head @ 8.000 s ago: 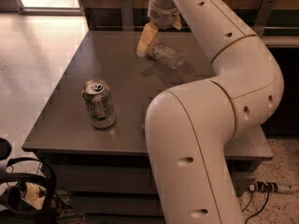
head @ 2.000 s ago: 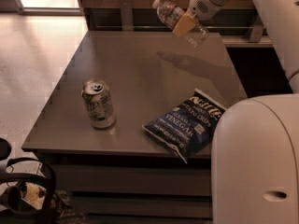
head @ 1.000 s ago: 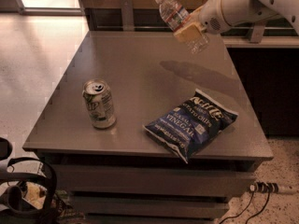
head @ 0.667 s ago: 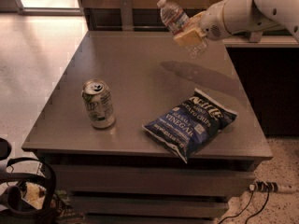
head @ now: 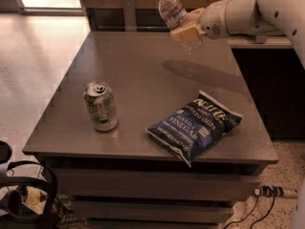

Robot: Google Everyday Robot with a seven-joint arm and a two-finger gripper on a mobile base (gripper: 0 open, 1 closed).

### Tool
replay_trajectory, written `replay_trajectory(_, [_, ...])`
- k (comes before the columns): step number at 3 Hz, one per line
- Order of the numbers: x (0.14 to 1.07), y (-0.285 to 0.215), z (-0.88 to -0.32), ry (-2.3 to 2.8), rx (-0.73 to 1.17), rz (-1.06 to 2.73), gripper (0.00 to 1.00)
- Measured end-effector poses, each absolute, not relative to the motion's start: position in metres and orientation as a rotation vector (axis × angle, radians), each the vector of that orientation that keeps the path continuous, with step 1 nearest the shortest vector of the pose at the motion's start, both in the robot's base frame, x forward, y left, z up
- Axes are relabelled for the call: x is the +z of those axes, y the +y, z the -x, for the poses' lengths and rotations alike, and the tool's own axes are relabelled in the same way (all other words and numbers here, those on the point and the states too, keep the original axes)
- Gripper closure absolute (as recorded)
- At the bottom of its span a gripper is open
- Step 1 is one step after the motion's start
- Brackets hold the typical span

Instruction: Place water bottle upright

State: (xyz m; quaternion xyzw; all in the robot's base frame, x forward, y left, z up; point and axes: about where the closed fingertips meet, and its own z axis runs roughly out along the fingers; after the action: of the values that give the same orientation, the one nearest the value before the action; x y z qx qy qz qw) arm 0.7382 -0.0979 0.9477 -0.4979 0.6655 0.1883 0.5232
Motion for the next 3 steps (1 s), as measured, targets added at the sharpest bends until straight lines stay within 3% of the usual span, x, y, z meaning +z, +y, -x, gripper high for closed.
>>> replay_trajectory(3, [0.9434,-0.0828,-0.7383,1.484,0.598,1.126,1.0])
